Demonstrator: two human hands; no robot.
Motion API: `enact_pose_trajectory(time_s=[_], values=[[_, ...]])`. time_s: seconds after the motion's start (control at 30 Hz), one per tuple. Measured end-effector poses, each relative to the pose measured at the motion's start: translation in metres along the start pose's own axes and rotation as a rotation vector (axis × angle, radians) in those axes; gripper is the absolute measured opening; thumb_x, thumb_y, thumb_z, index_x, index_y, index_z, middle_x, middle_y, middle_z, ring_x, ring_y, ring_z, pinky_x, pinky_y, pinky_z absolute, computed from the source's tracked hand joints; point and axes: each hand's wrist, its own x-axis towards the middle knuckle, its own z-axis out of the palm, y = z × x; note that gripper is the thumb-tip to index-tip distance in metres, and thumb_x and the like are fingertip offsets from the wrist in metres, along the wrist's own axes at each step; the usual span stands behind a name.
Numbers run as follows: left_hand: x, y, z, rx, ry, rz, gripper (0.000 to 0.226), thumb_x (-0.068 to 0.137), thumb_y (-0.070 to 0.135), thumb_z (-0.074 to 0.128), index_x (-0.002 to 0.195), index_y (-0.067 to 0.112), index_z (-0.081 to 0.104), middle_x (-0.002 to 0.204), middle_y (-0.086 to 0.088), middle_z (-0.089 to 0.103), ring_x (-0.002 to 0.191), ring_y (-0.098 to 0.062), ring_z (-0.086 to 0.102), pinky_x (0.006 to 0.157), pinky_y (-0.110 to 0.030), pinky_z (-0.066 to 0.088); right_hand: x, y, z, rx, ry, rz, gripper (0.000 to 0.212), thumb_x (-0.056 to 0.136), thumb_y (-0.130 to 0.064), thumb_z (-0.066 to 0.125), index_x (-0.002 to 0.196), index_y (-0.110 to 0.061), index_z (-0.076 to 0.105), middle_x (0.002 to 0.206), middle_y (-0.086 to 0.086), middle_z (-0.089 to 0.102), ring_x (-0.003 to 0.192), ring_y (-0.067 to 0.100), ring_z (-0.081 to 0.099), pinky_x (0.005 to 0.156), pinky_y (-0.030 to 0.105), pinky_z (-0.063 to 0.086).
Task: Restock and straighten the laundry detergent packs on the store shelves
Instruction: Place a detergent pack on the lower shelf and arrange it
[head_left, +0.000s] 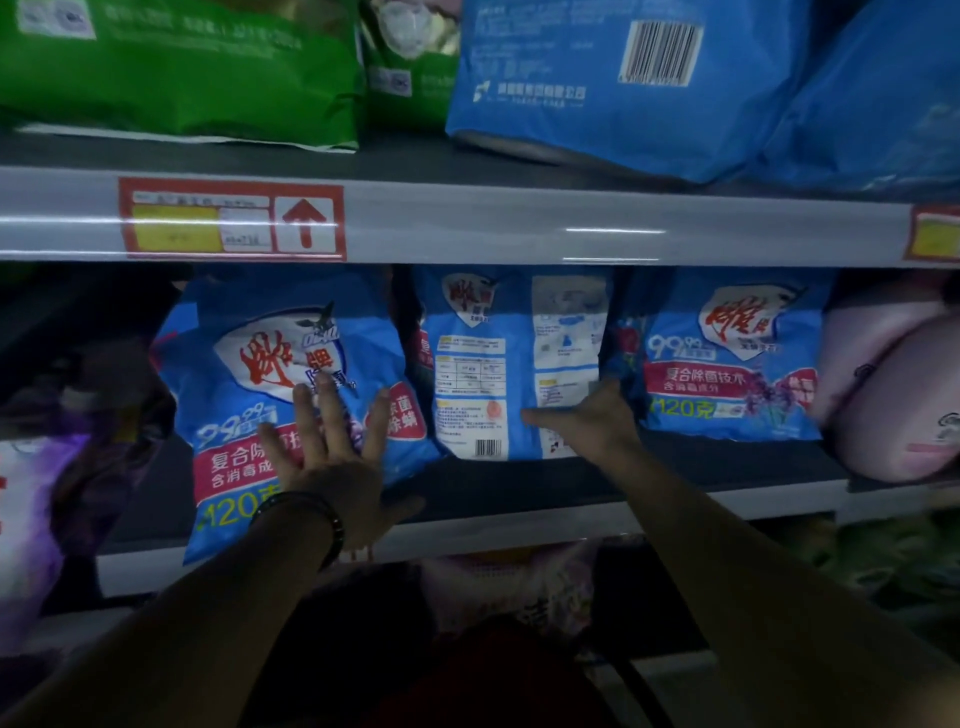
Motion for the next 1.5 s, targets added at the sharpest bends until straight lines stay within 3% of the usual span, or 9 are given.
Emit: enact_pose_trajectory(time_s=[0.1,0.2,0.3,0.57,0.83,1.03,1.27,1.4,1.5], values=[[0.0,-0.001,-0.001,0.005,-0.014,0.011,0.139,0.057,0.108,0.023,0.145,0.03,-0.051,0.144,-0.032,-0.058,0.141,-0.059,-0.042,0.112,-0.085,-0.007,0.044,0.026,0.002,0.03,-0.052,-0.008,0.145,0.007,-0.082,0.091,0.135,-0.025,0.055,0.127,-0.004,0.073,0.11,0.023,0.072,0.095,0.05,0.062],[0.0,0.0,-0.006,0.014,-0.056,0.003,0.151,0.032,0.111,0.009,0.144,0.029,-0.052,0.141,-0.032,-0.061,0.139,-0.06,-0.043,0.11,-0.085,-0.009,0.023,0.008,-0.005,-0.017,-0.043,-0.034,0.092,0.031,-0.073,0.098,0.109,-0.03,0.075,0.103,-0.009,0.078,0.092,0.017,0.075,0.082,0.04,0.066],[0.0,0.002,-0.009,0.036,-0.083,0.0,0.154,0.048,0.111,0.036,0.144,0.028,-0.052,0.14,-0.033,-0.061,0.139,-0.06,-0.044,0.111,-0.085,-0.009,0.008,-0.001,-0.005,0.0,-0.051,-0.052,0.052,0.051,-0.051,0.103,0.09,-0.027,0.077,0.089,-0.01,0.075,0.084,0.014,0.073,0.08,0.036,0.064],[0.0,0.004,-0.003,0.046,-0.033,-0.005,0.157,0.049,0.111,0.036,0.147,0.023,-0.049,0.142,-0.037,-0.057,0.14,-0.064,-0.04,0.11,-0.087,-0.005,-0.002,0.011,-0.003,0.214,-0.118,-0.088,0.046,0.068,-0.016,0.1,0.108,-0.025,0.078,0.111,0.0,0.08,0.096,0.019,0.077,0.086,0.038,0.063],[0.001,0.003,0.0,0.02,-0.002,-0.008,0.156,0.048,0.111,0.035,0.145,0.024,-0.05,0.144,-0.036,-0.056,0.14,-0.063,-0.04,0.109,-0.087,-0.006,-0.024,-0.015,-0.018,0.263,-0.134,-0.084,0.041,0.069,-0.007,0.098,0.104,-0.015,0.078,0.094,0.0,0.079,0.08,0.017,0.076,0.057,0.025,0.061],[-0.001,0.003,0.001,0.008,0.023,0.003,0.155,0.042,0.111,0.026,0.149,0.025,-0.046,0.151,-0.036,-0.049,0.143,-0.063,-0.037,0.111,-0.086,-0.005,-0.048,-0.03,-0.038,0.139,0.222,-0.167,0.031,0.073,-0.025,0.098,0.095,-0.021,0.076,0.086,-0.004,0.074,0.076,0.018,0.073,0.072,0.036,0.063],[0.004,0.002,0.006,0.012,0.058,-0.004,0.153,0.046,0.111,0.029,0.141,0.024,-0.055,0.148,-0.038,-0.051,0.143,-0.063,-0.035,0.108,-0.086,-0.009,-0.076,-0.038,-0.012,-0.122,0.694,-0.161,0.052,0.096,-0.03,0.071,0.146,-0.023,0.058,0.122,0.012,0.069,0.11,0.036,0.068,0.086,0.048,0.06],[0.011,0.0,0.017,-0.02,0.106,-0.059,0.151,0.079,0.067,0.076,0.138,0.025,-0.056,0.147,-0.039,-0.051,0.139,-0.064,-0.04,0.104,-0.088,-0.014,-0.082,-0.056,0.06,-0.235,0.405,-0.16,0.084,0.1,-0.032,0.065,0.167,-0.022,0.016,0.145,0.019,0.047,0.133,0.041,0.05,0.099,0.055,0.053],[0.01,0.0,0.018,0.021,0.09,-0.066,0.142,0.084,0.03,0.077,0.143,0.025,-0.052,0.145,-0.04,-0.052,0.138,-0.065,-0.041,0.106,-0.088,-0.01,-0.069,-0.06,0.1,-0.098,0.025,-0.16,0.094,0.099,-0.039,0.067,0.17,-0.023,0.007,0.154,0.022,0.043,0.137,0.041,0.05,0.109,0.051,0.051]])
